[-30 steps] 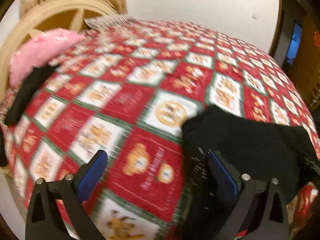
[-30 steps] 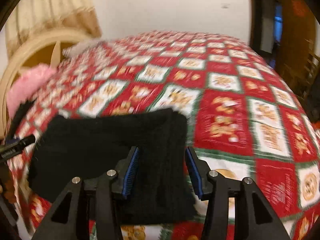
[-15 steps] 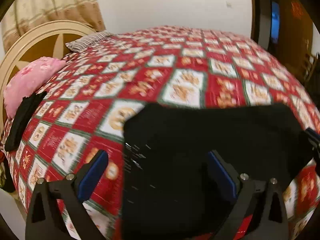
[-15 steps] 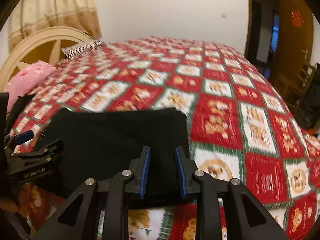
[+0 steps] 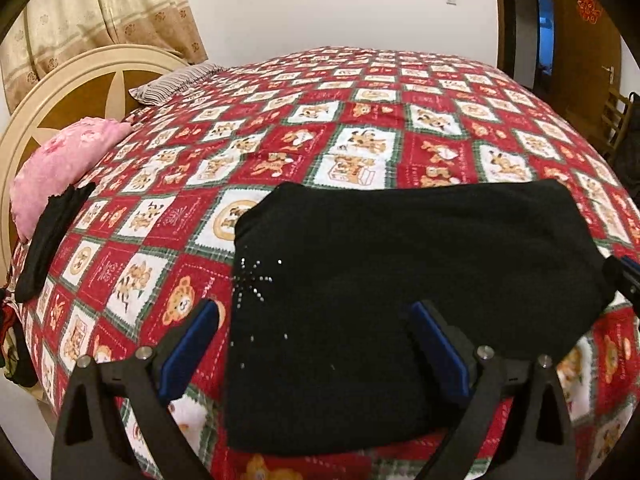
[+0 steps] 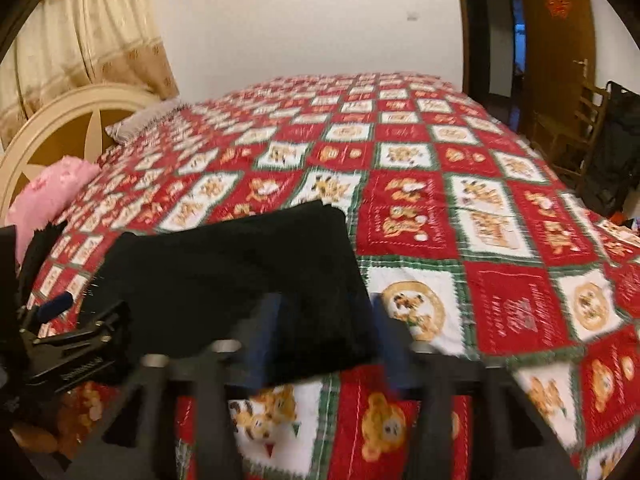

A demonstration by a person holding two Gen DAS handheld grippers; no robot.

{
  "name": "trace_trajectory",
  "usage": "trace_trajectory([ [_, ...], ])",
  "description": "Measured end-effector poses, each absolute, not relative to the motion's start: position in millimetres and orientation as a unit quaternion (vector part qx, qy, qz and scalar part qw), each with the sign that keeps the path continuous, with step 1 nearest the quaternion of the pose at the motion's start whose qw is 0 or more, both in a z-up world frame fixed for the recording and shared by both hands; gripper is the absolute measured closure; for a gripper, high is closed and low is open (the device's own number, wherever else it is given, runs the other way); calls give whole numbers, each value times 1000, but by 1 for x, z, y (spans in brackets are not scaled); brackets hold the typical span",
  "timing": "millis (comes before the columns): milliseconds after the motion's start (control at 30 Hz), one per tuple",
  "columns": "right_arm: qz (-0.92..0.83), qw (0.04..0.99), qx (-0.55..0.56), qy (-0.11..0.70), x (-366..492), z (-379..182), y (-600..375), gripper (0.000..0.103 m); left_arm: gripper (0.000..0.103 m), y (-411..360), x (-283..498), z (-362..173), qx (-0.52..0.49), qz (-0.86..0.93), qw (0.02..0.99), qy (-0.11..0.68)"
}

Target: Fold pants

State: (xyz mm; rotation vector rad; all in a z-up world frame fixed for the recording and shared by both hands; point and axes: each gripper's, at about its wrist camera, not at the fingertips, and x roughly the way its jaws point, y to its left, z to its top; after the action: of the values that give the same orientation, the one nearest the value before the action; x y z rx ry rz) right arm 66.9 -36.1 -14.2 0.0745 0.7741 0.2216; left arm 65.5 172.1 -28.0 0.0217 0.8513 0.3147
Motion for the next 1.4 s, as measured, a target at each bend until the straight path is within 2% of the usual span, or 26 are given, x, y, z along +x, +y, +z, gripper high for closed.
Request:
trace_trajectory([
  [400, 106, 924, 63, 361, 19, -1, -46, 31, 4, 136, 32, -4, 37, 118, 911, 394],
  [867, 68, 952, 80, 288, -36, 58, -56, 31, 0, 120, -14, 41, 46, 97, 939, 325],
  [1400, 69, 957, 64, 275, -57, 66, -41, 31, 0, 124, -38, 51, 43, 91, 947, 304],
])
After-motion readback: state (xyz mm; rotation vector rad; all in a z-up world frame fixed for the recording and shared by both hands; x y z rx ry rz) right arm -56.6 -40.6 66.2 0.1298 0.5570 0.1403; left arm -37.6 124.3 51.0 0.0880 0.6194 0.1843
